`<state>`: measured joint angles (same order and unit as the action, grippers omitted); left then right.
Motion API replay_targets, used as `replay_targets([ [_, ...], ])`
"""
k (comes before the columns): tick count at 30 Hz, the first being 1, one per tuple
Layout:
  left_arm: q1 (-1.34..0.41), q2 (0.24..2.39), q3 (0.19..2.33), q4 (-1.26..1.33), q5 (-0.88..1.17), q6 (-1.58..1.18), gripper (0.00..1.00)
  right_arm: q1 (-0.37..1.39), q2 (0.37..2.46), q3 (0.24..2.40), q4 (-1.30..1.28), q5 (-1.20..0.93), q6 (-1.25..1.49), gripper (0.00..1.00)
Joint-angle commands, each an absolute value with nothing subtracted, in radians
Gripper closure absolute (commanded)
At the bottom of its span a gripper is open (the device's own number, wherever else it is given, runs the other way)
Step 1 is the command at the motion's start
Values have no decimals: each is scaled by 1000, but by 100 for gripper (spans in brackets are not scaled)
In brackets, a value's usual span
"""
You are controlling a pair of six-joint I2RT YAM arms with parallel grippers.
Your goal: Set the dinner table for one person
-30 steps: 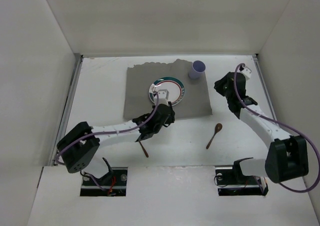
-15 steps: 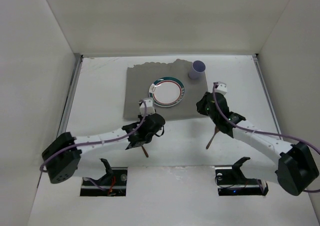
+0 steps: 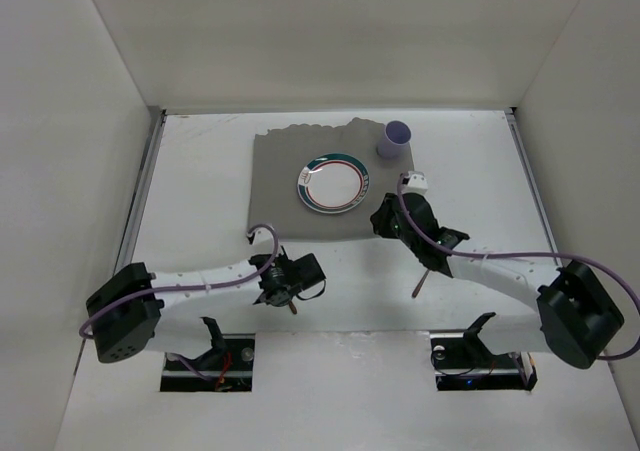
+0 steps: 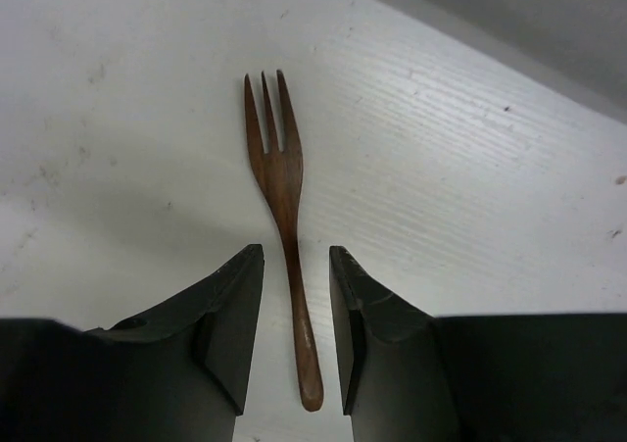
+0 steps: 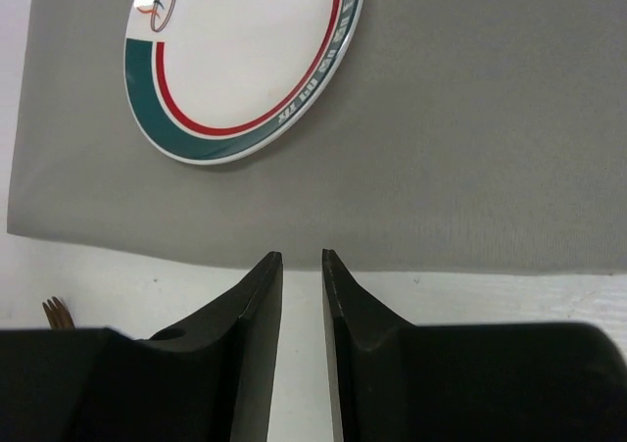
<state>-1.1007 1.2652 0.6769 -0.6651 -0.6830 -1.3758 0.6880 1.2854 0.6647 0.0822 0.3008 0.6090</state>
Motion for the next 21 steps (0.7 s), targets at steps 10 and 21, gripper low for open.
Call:
replay_targets([
  [10, -1101, 1318, 631, -681, -641, -1496, 71, 693, 1281, 620, 198, 230, 606, 68],
  [21, -1081, 1348, 603, -594, -601, -1439, 90, 680, 1302, 614, 210, 222, 611, 66],
])
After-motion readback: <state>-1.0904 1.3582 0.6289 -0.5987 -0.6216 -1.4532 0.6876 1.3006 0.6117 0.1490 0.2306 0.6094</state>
